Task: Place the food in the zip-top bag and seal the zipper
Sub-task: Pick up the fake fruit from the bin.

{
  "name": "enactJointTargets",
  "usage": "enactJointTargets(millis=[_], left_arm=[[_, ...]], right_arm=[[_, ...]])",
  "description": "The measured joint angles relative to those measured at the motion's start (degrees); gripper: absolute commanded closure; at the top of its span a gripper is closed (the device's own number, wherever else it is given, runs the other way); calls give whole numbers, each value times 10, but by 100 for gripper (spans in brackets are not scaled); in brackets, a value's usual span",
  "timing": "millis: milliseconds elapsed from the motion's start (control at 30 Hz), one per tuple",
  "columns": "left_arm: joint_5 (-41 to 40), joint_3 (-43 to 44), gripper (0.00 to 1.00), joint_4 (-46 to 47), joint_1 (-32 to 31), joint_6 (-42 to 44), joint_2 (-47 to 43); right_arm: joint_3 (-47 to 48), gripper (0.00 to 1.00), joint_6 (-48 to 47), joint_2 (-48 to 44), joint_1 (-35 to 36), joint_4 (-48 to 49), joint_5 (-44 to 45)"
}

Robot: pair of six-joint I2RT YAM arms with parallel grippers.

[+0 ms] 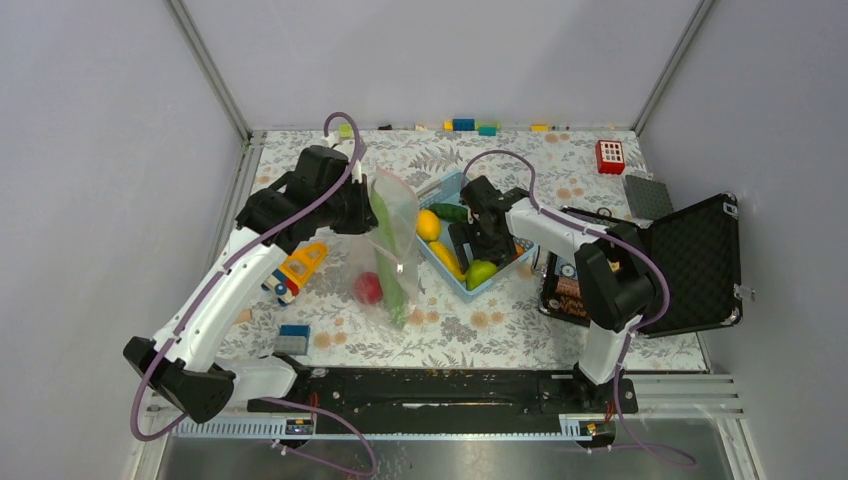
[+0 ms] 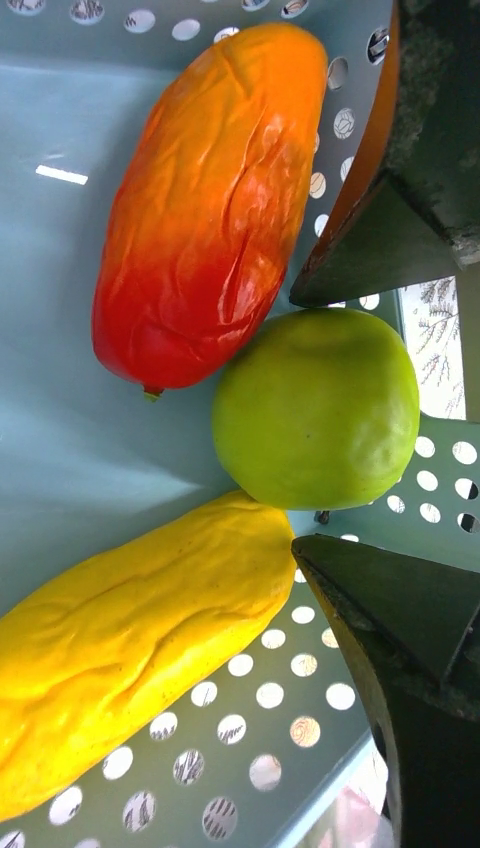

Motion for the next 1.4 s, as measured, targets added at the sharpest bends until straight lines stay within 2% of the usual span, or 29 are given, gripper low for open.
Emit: enactJointTargets(millis=[167, 433, 633, 733, 1000, 1200, 1400], left_arm=[[31, 0, 100, 0, 0, 4, 1], [69, -21, 100, 4, 0, 16, -28], [84, -29, 100, 6, 0, 18, -36], [86, -32, 100, 8, 0, 18, -38], [89, -38, 100, 14, 0, 18, -43], [90, -38, 100, 14, 0, 18, -43], [96, -38, 100, 15, 0, 17, -43]], right_arm=[[0, 14, -12, 9, 1, -9, -4], [3, 49, -19, 9, 1, -19, -5], [8, 59, -16, -2, 1, -19, -1], [8, 62, -15, -41, 2, -17, 16], [0, 64, -19, -226, 2, 48, 29], [-42, 66, -32, -358, 3, 154, -32], [-42, 66, -51, -402, 24, 233, -108]])
